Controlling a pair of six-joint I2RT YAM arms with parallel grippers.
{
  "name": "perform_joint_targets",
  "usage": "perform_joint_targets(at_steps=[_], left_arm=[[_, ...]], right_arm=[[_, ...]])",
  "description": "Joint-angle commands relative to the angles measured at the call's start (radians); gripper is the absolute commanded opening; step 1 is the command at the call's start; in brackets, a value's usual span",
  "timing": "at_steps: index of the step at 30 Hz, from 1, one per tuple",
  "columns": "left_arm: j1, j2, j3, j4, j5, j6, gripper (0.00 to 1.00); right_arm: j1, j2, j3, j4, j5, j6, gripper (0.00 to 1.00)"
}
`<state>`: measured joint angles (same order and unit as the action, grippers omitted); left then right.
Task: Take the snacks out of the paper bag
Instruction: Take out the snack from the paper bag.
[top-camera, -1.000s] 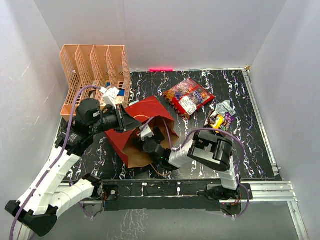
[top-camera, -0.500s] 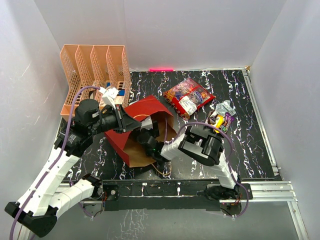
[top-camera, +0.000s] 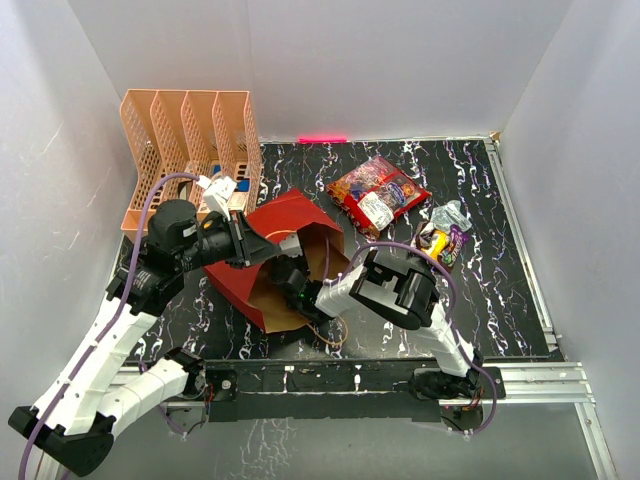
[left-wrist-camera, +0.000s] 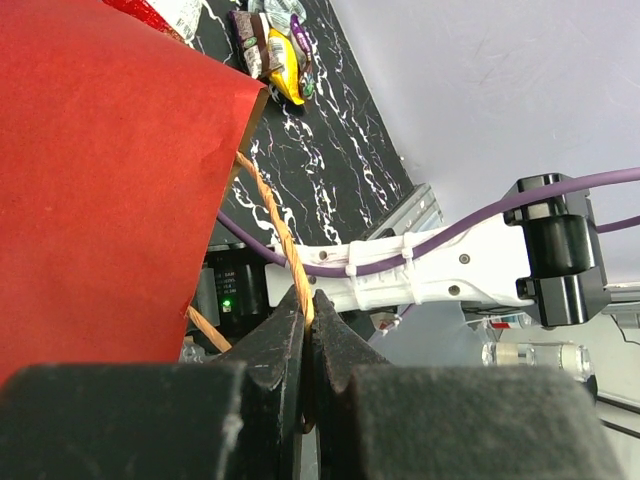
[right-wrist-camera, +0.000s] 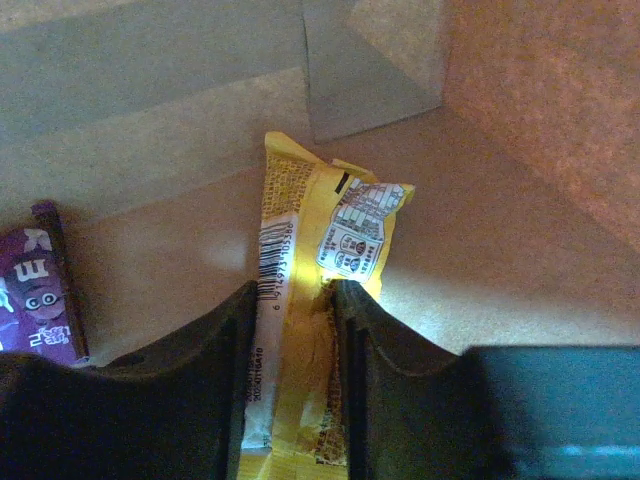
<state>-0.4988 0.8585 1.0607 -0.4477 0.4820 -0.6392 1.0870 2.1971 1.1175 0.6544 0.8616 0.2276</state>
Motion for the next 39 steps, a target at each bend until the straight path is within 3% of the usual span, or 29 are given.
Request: perform_joint_targets(at_steps=[1, 7, 10, 20, 26, 29, 31, 35, 39], left_arm=[[0.003, -0.019, 0.037, -0.013, 0.013, 0.013, 0.0], [0.002, -0.022, 0.028, -0.005, 0.008, 0.007, 0.0], [0.002, -0.023, 0.028, -0.003, 0.003, 0.007, 0.0], [0.002, -0.015, 0.026, -0.004, -0.015, 0.019, 0.0], [0.002, -0.019, 0.018, 0.004, -0.038, 0.016, 0.0], [0.002, -0.021, 0.008, 0.011, -0.04, 0.013, 0.0], [0.002, -0.018, 0.006, 0.01, -0.039, 0.013, 0.0], [0.002, -0.016, 0.005, 0.012, -0.042, 0.013, 0.0], [0.002, -0.016, 0.005, 0.01, -0.045, 0.015, 0.0]], right_arm=[[0.0, -0.025, -0.015, -0.04, -0.082, -0.013, 0.33], [0.013, -0.11, -0.067, -0.055, -0.175, -0.042, 0.13], [0.031, -0.171, -0.108, -0.072, -0.207, -0.049, 0.08], [0.16, -0.426, -0.275, -0.199, -0.283, -0.032, 0.07], [0.172, -0.73, -0.532, -0.14, -0.527, -0.121, 0.07], [0.172, -0.902, -0.609, -0.156, -0.754, -0.237, 0.07], [0.172, -0.998, -0.609, -0.247, -0.833, -0.3, 0.07], [0.172, -1.145, -0.537, -0.506, -0.833, -0.421, 0.07], [0.172, -1.248, -0.46, -0.584, -0.763, -0.541, 0.07]])
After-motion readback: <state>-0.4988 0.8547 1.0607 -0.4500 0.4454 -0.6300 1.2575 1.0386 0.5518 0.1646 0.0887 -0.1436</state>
